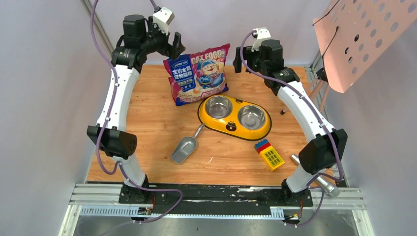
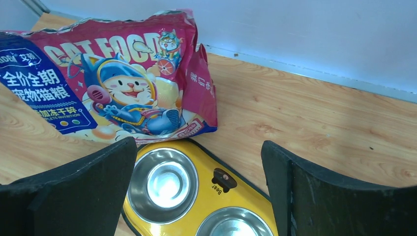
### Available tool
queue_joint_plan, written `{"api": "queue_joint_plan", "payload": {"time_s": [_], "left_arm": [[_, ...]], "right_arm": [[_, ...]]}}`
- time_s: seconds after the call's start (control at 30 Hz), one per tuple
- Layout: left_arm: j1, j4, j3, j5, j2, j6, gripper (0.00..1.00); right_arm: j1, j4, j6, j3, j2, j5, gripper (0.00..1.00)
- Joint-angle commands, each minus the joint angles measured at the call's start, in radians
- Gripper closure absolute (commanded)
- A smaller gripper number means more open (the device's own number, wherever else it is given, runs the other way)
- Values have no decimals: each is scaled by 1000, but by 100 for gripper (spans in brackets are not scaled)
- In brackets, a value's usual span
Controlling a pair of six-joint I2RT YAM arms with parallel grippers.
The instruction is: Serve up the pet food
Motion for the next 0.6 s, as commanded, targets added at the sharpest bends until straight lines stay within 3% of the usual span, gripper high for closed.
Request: {"api": "queue_joint_plan", "payload": {"time_s": [0.0, 0.17, 0.3, 0.57], "left_arm": [[-29, 54, -15, -45, 21, 74, 0], [-34, 51, 141, -45, 187, 10, 0], [-37, 25, 170, 66, 229, 49, 0], [-49, -52, 150, 1, 265, 173, 2]], "right_arm": [[2, 66, -13, 14, -39, 45, 0], [2, -19, -200, 40, -34, -288, 0], [2, -25, -192, -2, -79, -326, 0], [2, -23, -170, -54, -98, -318, 1]]}}
